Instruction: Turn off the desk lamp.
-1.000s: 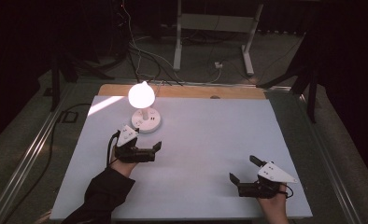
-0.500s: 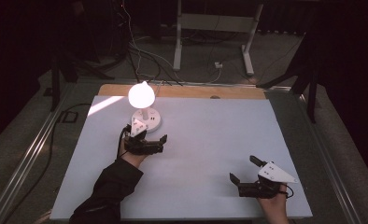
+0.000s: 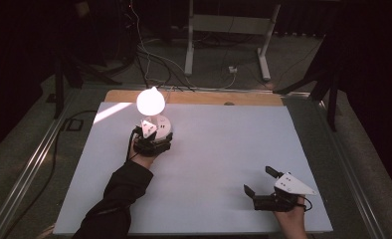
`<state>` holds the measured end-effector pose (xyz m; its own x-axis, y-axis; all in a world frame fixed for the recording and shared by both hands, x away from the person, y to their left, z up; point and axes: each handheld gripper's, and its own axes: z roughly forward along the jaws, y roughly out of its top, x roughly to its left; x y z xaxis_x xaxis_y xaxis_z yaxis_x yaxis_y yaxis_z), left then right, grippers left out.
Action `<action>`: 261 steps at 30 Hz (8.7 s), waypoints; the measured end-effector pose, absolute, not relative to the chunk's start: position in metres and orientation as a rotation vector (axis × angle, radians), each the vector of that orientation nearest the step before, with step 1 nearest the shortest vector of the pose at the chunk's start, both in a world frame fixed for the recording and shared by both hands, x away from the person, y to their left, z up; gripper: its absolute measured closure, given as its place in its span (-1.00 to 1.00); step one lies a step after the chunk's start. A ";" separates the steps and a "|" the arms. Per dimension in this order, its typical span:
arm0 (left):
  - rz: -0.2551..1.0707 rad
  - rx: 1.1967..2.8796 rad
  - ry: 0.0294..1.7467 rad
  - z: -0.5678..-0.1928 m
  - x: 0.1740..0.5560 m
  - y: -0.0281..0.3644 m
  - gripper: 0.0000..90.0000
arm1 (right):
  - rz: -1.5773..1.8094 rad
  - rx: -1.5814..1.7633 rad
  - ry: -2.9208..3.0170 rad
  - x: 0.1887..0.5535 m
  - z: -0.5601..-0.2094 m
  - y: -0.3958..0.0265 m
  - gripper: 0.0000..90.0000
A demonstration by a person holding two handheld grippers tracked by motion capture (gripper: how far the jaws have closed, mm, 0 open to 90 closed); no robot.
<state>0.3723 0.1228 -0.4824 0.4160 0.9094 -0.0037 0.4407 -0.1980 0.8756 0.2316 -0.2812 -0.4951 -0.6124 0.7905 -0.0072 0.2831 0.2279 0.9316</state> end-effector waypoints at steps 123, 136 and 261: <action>0.706 1.842 1.147 -0.502 0.411 0.136 1.00 | 1.377 1.017 2.016 0.233 -0.496 -0.286 -1.00; 0.693 1.858 1.169 -0.510 0.414 0.138 1.00 | 1.378 1.017 2.014 0.233 -0.495 -0.286 -1.00; 0.396 1.988 1.160 -0.477 0.300 0.183 -0.99 | 1.384 1.007 2.015 0.233 -0.493 -0.285 -1.00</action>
